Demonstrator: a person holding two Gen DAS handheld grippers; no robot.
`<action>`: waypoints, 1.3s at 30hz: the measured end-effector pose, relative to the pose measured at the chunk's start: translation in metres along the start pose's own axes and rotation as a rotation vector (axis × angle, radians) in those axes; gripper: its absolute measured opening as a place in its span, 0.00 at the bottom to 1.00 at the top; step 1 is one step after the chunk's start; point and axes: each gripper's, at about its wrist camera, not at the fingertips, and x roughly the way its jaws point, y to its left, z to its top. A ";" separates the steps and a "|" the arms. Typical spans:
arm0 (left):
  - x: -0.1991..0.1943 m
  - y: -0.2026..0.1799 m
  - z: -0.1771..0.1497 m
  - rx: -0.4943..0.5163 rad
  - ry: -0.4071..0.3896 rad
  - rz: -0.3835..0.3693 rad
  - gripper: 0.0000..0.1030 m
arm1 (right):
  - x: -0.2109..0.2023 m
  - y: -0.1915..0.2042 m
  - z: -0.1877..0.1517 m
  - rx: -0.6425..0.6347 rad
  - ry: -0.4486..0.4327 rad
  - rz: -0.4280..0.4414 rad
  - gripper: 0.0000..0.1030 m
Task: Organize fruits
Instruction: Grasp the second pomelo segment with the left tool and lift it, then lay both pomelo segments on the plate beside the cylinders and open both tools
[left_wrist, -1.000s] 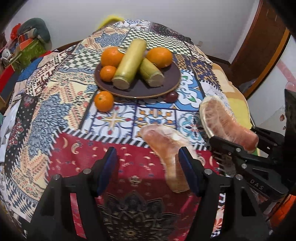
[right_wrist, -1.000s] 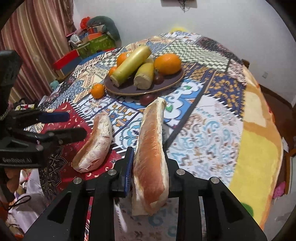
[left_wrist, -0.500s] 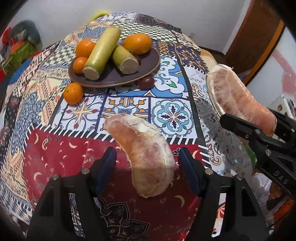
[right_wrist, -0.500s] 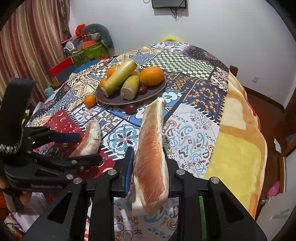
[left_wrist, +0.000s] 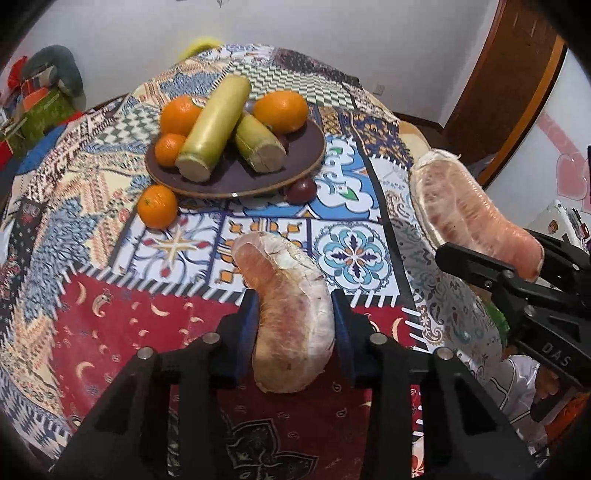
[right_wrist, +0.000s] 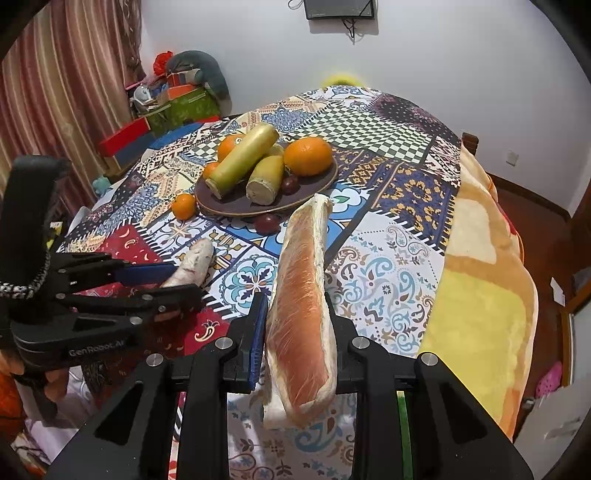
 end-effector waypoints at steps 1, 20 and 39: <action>-0.003 0.002 0.001 -0.004 -0.008 -0.006 0.33 | 0.000 0.000 0.001 0.001 -0.003 0.001 0.24; -0.038 0.024 0.035 -0.017 -0.152 -0.006 0.19 | 0.011 0.005 0.030 -0.002 -0.040 0.022 0.23; -0.029 0.048 0.100 -0.046 -0.260 0.020 0.19 | 0.041 -0.002 0.076 -0.009 -0.084 0.044 0.24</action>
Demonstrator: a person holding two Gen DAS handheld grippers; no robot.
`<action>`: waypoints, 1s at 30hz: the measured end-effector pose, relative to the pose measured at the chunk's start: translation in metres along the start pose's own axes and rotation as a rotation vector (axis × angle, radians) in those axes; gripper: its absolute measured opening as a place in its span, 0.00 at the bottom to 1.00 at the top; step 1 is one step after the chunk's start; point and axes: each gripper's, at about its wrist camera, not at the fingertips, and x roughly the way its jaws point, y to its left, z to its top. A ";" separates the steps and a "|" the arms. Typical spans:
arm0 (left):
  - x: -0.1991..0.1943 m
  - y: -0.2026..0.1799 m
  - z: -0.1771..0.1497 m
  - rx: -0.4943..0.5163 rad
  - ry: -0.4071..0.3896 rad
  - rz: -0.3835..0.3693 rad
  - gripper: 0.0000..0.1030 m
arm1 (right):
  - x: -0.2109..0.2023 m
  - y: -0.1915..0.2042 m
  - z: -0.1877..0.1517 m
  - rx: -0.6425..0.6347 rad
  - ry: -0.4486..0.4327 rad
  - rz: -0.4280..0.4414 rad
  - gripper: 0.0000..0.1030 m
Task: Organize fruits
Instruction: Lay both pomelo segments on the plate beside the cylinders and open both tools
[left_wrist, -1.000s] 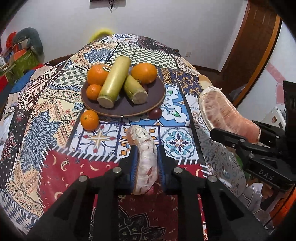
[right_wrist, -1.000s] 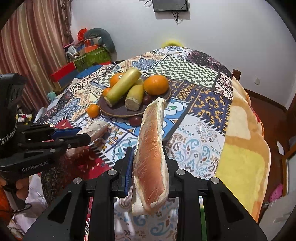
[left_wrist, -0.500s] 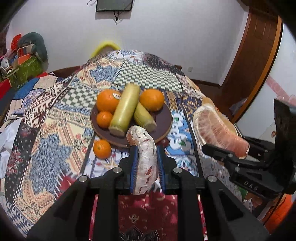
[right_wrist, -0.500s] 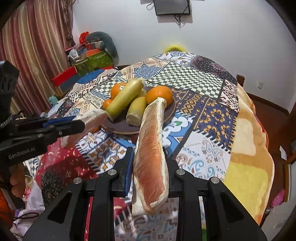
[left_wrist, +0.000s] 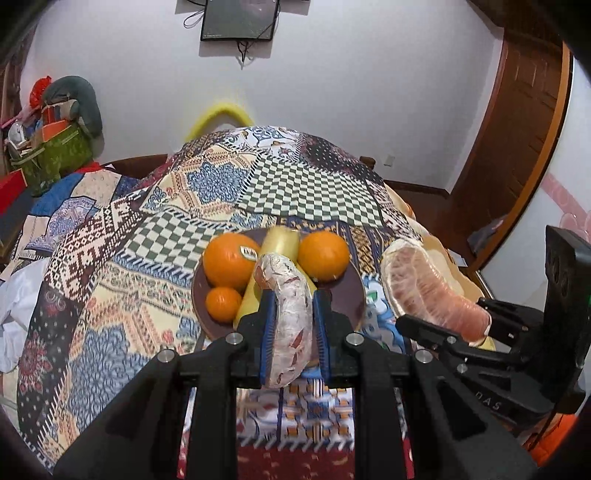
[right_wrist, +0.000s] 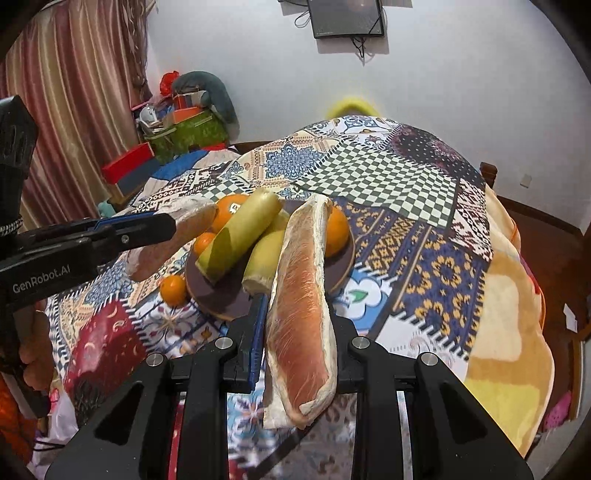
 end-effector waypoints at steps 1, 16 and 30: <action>0.002 0.001 0.002 -0.001 -0.002 0.001 0.19 | 0.003 -0.001 0.002 0.000 0.000 0.002 0.24; 0.036 -0.003 0.025 0.029 -0.036 0.029 0.19 | 0.043 -0.001 0.026 -0.019 -0.002 0.039 0.24; 0.067 0.004 0.020 -0.003 0.066 -0.041 0.18 | 0.066 -0.010 0.026 -0.016 0.054 0.097 0.24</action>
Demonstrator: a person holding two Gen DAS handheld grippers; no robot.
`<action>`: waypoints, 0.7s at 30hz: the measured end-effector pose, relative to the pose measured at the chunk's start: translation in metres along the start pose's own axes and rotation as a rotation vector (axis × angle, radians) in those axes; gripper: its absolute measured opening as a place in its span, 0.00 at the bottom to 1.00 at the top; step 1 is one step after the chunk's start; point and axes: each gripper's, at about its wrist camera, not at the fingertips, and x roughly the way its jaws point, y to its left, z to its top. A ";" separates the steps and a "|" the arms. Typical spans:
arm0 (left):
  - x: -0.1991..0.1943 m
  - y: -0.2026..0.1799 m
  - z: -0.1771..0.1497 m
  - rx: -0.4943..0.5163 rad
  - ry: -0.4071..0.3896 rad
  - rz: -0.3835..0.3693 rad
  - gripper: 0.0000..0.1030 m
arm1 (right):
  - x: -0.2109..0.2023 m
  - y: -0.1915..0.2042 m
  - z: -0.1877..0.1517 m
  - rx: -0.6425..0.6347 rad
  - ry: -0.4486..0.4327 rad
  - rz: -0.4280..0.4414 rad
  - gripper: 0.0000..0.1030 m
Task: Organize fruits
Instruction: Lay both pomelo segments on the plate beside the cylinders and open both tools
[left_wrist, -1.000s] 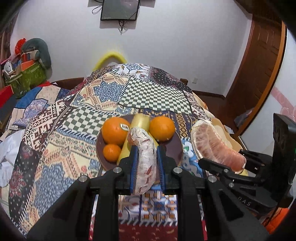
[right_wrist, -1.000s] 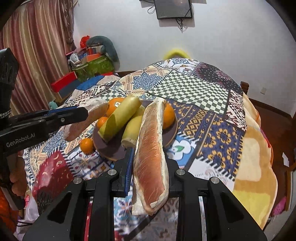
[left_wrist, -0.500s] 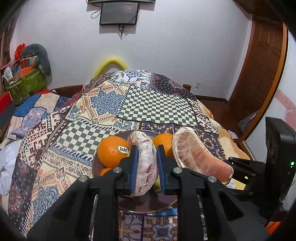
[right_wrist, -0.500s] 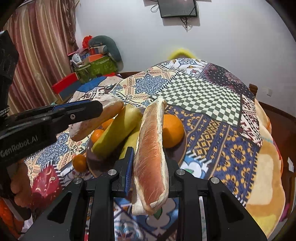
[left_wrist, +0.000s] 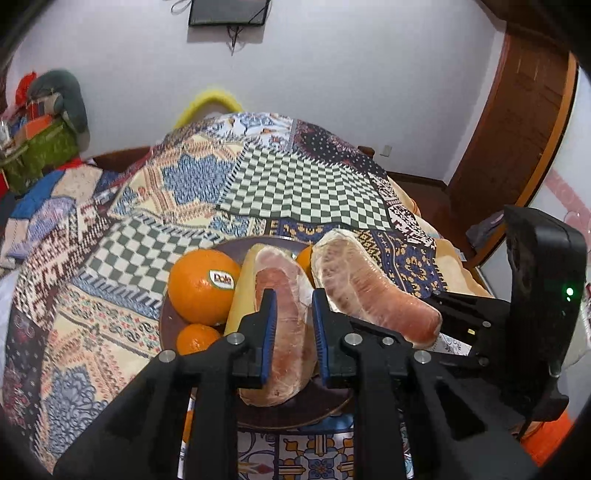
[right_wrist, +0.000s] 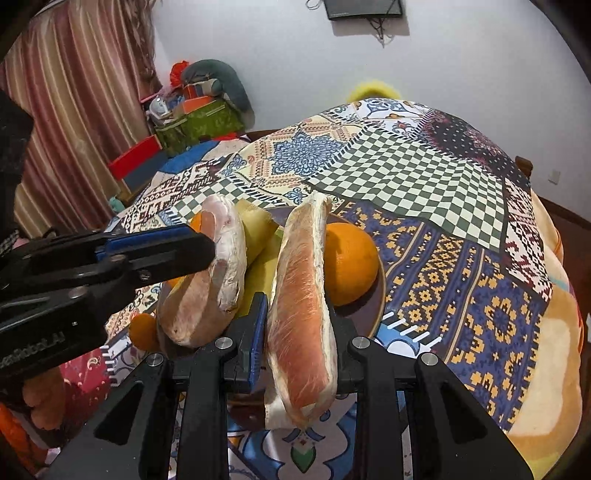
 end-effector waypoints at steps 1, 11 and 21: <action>0.001 0.001 -0.001 -0.007 0.006 -0.003 0.18 | 0.001 -0.001 0.001 -0.002 0.005 0.000 0.24; -0.008 0.005 -0.004 -0.017 0.004 0.011 0.18 | 0.003 -0.003 -0.001 0.005 0.040 -0.027 0.31; -0.042 0.001 -0.007 -0.012 -0.031 0.036 0.18 | -0.036 0.007 0.002 -0.012 -0.027 -0.073 0.42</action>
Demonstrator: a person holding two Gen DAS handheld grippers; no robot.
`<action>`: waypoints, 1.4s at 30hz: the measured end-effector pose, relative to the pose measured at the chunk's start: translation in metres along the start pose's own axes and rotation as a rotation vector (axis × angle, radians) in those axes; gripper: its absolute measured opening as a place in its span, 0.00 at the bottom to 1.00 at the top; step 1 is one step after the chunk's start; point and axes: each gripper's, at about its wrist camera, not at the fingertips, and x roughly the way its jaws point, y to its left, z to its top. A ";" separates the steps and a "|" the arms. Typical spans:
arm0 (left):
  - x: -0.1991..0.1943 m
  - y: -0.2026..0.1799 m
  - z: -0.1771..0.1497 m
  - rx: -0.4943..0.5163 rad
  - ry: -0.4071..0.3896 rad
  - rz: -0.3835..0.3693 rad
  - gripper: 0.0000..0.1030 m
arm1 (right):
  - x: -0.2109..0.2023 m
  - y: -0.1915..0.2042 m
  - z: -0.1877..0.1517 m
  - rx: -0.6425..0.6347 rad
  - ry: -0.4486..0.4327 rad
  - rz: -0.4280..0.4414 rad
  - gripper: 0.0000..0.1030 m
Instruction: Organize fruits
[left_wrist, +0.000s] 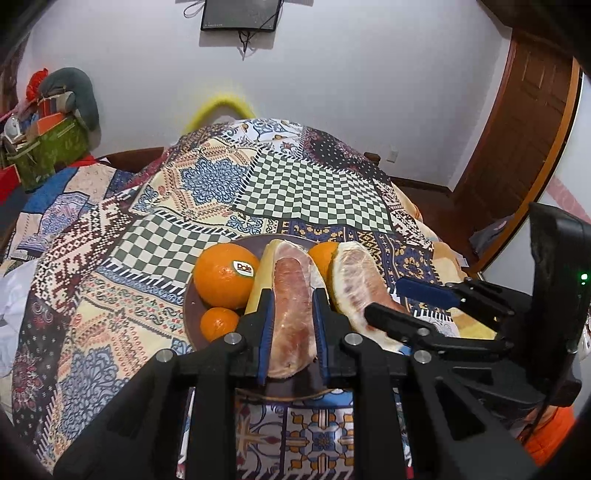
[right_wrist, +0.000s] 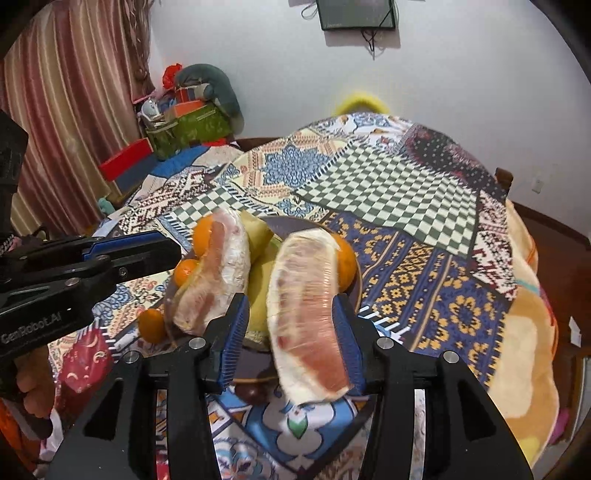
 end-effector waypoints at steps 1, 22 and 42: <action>-0.005 0.000 -0.001 -0.001 -0.004 0.002 0.18 | -0.004 0.002 0.000 -0.005 -0.006 -0.005 0.42; -0.069 0.018 -0.040 -0.006 -0.024 0.081 0.51 | -0.060 0.028 -0.031 -0.023 -0.036 -0.079 0.43; -0.014 0.057 -0.091 -0.064 0.168 0.065 0.52 | 0.003 0.033 -0.062 0.009 0.146 -0.053 0.43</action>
